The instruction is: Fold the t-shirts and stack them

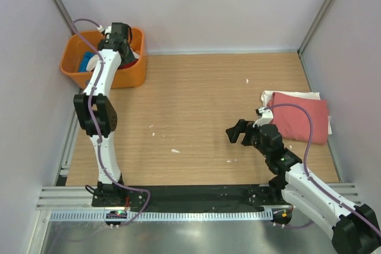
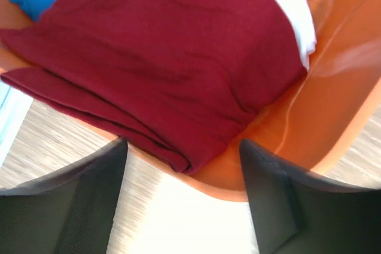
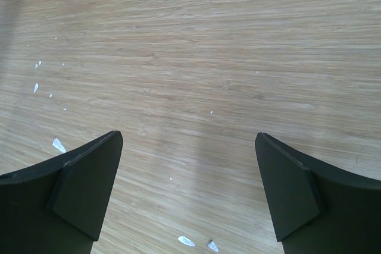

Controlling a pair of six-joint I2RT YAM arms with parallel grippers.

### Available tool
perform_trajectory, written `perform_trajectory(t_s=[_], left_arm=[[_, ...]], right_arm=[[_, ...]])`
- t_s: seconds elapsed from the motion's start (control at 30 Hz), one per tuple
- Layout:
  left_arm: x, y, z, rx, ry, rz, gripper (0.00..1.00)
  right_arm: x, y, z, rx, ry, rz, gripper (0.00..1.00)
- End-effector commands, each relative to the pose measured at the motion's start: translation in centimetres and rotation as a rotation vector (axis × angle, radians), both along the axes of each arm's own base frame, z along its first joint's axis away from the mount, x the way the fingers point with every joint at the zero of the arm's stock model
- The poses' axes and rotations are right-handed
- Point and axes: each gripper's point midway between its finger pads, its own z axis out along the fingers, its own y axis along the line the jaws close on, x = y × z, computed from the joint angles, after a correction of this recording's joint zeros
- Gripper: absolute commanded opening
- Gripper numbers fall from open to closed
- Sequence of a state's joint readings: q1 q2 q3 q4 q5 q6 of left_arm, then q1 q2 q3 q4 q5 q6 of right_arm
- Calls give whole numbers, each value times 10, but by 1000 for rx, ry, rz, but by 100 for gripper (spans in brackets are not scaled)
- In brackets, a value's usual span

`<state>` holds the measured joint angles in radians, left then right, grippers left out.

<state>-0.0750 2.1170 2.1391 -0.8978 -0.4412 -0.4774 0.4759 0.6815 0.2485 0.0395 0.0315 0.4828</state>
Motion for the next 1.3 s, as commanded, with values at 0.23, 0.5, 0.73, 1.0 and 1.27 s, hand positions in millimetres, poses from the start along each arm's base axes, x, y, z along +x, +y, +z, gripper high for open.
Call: perform_trajectory(t_s=[0.23, 0.5, 0.73, 1.0, 1.27], left_arm=[[-7, 4, 26, -60, -55, -43, 0], [-40, -9, 190, -145, -504, -97, 0], [-147, -81, 376, -485, -1032, -438, 0], [-185, -142, 419, -950, -1082, -666, 0], [-133, -218, 207, -152, -373, -615, 0]], right_arm=[[7, 6, 14, 32, -43, 2, 100], [7, 6, 14, 33, -46, 5, 100], [8, 7, 14, 31, -42, 4, 100], [8, 7, 13, 30, -39, 6, 100], [8, 6, 13, 26, -41, 3, 100]])
